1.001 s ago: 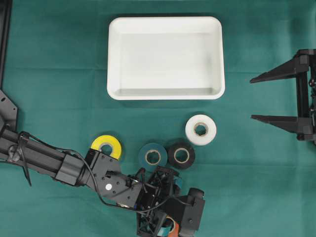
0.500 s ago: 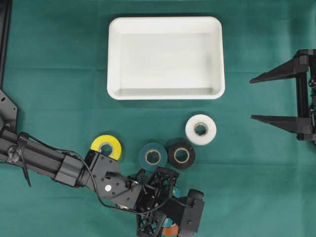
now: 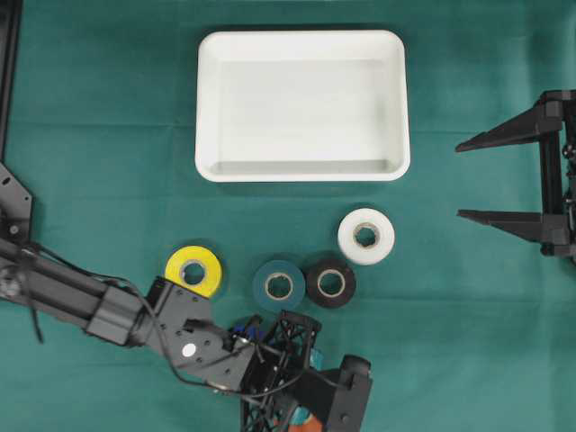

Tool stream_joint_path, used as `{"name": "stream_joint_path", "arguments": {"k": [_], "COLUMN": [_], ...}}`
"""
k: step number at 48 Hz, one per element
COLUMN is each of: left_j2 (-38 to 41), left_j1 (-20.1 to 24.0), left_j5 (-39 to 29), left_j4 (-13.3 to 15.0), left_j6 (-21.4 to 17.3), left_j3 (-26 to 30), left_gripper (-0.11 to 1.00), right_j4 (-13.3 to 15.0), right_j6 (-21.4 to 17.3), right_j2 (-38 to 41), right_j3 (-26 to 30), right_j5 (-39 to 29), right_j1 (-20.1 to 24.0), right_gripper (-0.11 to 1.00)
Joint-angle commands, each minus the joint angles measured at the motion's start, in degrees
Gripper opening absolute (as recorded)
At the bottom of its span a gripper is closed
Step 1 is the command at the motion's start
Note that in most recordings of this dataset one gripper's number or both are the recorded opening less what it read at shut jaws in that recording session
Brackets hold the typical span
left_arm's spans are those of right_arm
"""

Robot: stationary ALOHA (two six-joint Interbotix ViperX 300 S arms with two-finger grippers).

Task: Pick up the tape from a random location and place it into the white case.
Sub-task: 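Close the left gripper on the orange-red tape roll's rim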

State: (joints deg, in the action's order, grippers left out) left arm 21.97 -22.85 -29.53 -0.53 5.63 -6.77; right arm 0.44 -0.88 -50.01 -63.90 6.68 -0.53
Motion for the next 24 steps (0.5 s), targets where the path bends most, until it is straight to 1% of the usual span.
{"name": "stream_joint_path", "arguments": {"k": [1, 24], "left_j2": [-4.31, -11.6], "left_j1": [-0.18, -0.18], "left_j5": [-1.41, -12.66], "left_j4": [0.09, -0.35], "left_j6": [0.0, -0.09], "left_j3": [2.29, 6.94], "left_gripper": [0.24, 0.24], "right_j4": [0.0, 0.0], "right_j6": [0.0, -0.18], "right_j2": [0.26, 0.26], "right_j3": [1.14, 1.14], "right_j5": [0.26, 0.26], "right_j1": [0.0, 0.0], "right_gripper": [0.91, 0.91]}}
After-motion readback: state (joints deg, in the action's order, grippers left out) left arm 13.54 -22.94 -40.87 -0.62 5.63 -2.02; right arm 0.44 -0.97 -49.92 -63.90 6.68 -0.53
